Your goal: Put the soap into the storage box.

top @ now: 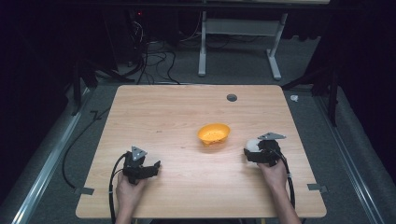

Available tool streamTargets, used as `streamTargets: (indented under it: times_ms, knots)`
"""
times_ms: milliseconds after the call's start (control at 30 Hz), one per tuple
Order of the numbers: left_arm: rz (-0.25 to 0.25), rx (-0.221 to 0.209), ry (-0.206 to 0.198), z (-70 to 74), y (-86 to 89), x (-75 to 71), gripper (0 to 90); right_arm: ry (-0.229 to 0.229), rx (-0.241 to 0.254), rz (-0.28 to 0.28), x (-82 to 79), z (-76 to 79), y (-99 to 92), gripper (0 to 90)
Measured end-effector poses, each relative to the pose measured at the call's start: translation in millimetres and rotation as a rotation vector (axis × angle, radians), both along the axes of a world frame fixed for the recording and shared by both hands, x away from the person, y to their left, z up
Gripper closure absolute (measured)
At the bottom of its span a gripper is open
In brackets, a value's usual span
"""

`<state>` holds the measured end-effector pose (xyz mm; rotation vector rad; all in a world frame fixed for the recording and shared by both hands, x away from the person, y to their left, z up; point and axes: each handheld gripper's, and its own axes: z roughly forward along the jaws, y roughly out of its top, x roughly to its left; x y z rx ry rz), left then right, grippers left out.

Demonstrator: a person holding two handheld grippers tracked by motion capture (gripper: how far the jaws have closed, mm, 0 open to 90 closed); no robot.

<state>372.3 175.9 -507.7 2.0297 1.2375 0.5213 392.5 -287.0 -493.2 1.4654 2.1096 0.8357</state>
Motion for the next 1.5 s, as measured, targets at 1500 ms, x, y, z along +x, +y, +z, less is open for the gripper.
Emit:
streamTargets:
  times_ms: [1500]
  knots:
    - [0.0, 0.002, -0.002, -0.1, 0.0, 0.0, 20.2, -0.04, 0.034, 0.039, -3.7, 18.3, 7.6, 24.9]
